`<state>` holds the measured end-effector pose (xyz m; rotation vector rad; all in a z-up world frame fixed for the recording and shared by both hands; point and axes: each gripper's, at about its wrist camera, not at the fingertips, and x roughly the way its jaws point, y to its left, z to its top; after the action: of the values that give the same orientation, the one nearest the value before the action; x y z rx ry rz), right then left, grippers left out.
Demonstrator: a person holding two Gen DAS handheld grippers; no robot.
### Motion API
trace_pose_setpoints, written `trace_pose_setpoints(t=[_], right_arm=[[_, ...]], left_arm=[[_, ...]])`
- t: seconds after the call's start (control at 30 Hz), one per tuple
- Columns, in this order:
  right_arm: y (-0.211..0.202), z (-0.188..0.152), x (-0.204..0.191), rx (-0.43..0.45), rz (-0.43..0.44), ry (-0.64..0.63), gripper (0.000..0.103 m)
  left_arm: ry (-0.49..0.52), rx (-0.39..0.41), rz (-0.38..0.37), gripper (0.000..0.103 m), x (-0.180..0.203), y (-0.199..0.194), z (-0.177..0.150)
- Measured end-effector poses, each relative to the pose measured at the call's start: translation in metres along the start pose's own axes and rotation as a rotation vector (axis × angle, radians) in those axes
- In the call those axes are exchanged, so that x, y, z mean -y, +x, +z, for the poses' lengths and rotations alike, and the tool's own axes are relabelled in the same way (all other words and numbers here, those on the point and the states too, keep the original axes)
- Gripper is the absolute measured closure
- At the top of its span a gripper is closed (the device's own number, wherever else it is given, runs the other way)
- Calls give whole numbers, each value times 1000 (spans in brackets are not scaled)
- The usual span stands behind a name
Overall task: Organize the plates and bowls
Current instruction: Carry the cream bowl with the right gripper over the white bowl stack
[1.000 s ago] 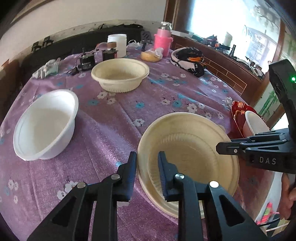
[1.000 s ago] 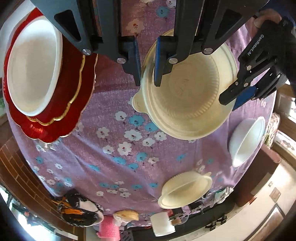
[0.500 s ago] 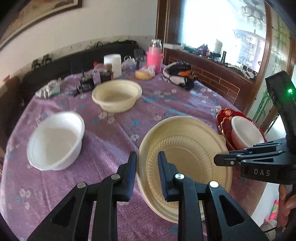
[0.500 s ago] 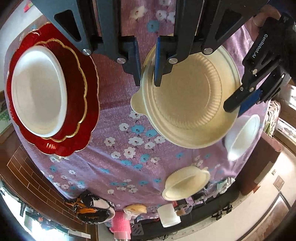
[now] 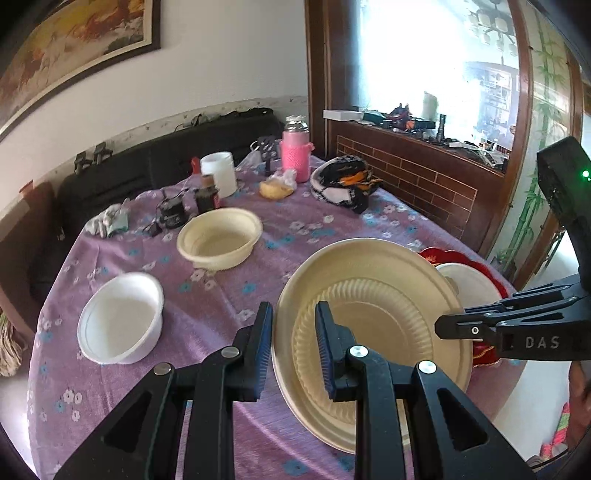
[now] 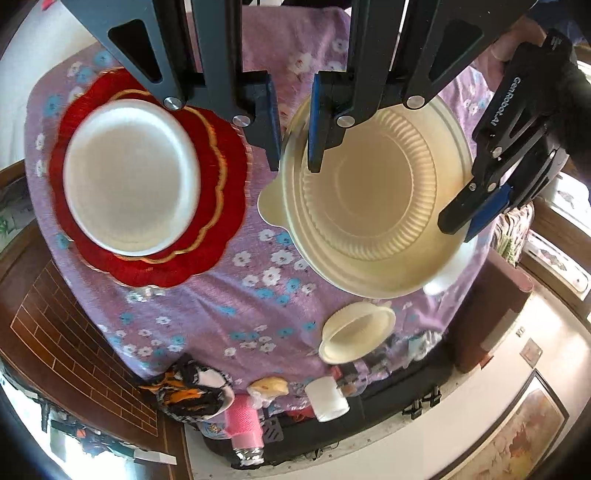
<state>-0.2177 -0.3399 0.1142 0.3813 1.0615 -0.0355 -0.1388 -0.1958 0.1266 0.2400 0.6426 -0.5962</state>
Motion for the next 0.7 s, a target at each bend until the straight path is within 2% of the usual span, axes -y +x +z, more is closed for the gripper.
trace_pose_setpoints(t=[0.33, 0.7], right_arm=[[-42, -11, 56, 42, -2, 96, 88], [-63, -19, 108, 79, -50, 214, 88]], left_arm=[[109, 20, -62, 81, 63, 4, 26], [192, 6, -151, 81, 114, 31, 40]])
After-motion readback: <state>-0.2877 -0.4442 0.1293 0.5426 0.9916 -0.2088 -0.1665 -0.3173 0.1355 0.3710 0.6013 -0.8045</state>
